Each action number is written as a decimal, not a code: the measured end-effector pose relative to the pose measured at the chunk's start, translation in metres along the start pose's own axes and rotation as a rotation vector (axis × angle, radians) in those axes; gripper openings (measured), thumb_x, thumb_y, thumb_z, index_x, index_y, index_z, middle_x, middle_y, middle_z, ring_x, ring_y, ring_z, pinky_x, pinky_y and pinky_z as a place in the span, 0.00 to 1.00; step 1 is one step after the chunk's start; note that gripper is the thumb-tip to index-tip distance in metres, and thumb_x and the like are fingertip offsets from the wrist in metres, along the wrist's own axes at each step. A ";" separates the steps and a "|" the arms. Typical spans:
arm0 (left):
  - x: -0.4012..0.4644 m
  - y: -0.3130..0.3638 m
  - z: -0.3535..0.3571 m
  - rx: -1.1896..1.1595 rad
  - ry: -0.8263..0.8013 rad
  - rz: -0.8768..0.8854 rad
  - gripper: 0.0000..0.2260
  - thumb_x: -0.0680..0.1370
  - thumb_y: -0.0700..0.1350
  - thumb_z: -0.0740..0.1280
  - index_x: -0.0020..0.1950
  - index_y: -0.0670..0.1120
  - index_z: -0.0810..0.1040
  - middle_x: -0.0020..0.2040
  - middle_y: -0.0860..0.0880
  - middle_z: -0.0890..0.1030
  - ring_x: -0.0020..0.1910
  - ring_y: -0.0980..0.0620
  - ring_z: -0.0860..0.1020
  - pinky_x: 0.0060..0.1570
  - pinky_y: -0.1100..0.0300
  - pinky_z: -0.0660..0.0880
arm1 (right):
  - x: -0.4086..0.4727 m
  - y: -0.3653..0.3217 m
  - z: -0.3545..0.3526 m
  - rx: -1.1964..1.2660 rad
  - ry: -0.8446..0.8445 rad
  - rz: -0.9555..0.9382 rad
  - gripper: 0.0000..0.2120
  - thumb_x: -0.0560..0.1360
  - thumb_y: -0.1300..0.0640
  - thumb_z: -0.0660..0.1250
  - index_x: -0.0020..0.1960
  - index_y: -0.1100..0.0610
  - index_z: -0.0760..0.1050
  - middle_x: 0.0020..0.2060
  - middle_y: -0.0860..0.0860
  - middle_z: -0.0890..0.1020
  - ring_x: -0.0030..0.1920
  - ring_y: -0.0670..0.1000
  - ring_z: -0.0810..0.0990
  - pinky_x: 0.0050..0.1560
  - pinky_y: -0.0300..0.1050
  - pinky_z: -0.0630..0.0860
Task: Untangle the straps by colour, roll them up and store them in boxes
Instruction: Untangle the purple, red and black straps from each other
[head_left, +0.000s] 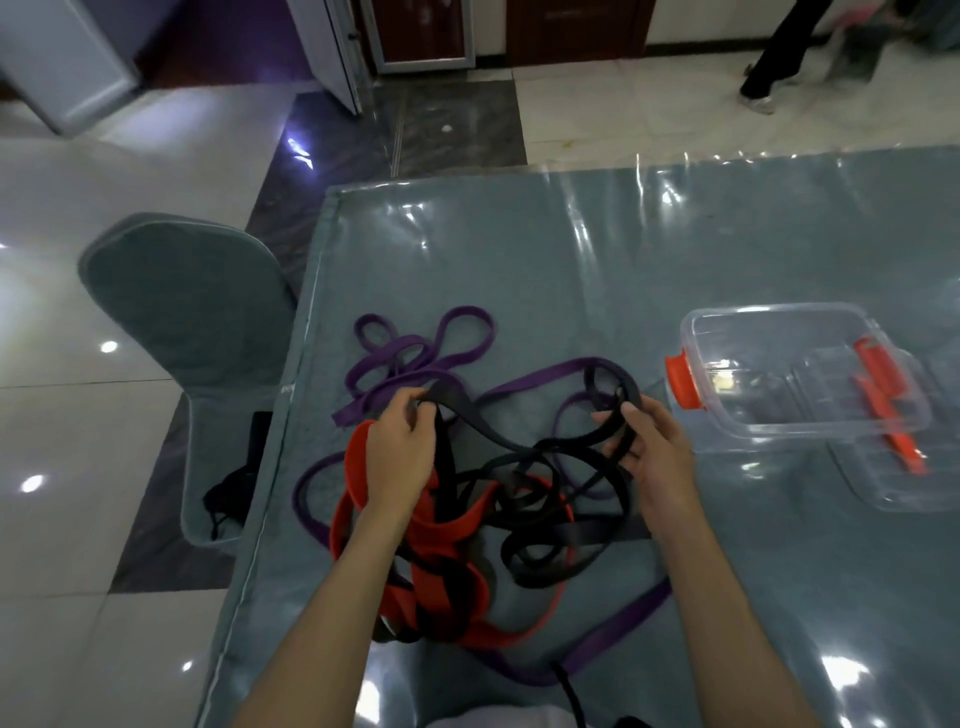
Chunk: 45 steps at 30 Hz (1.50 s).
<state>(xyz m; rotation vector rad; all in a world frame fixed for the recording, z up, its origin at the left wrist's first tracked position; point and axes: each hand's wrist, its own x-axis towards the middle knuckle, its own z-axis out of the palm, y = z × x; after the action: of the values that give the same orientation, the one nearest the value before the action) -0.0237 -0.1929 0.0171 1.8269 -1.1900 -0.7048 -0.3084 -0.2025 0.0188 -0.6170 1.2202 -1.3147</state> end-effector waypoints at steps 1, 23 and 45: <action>-0.002 -0.001 -0.002 0.011 0.052 -0.020 0.07 0.83 0.51 0.63 0.54 0.59 0.81 0.38 0.54 0.84 0.36 0.56 0.82 0.39 0.49 0.80 | -0.002 -0.003 -0.003 0.009 0.002 -0.017 0.04 0.83 0.61 0.68 0.54 0.55 0.81 0.46 0.59 0.89 0.33 0.49 0.82 0.37 0.43 0.82; -0.073 -0.008 0.008 0.279 -0.510 0.313 0.22 0.79 0.36 0.71 0.74 0.48 0.78 0.83 0.56 0.62 0.79 0.59 0.62 0.76 0.63 0.61 | -0.063 -0.027 -0.004 0.130 -0.229 -0.056 0.09 0.84 0.61 0.64 0.62 0.55 0.79 0.61 0.60 0.85 0.55 0.64 0.87 0.51 0.59 0.86; -0.064 0.001 0.061 0.160 -0.635 0.418 0.36 0.73 0.51 0.81 0.78 0.56 0.69 0.68 0.61 0.73 0.65 0.65 0.73 0.66 0.68 0.71 | -0.092 -0.106 0.015 0.358 -0.461 -0.145 0.26 0.84 0.50 0.63 0.80 0.56 0.66 0.76 0.57 0.76 0.71 0.62 0.79 0.64 0.55 0.81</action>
<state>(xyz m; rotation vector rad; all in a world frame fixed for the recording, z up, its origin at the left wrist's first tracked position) -0.0979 -0.1546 -0.0116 1.4298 -2.0177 -0.9966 -0.3189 -0.1446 0.1475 -0.7067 0.5580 -1.3720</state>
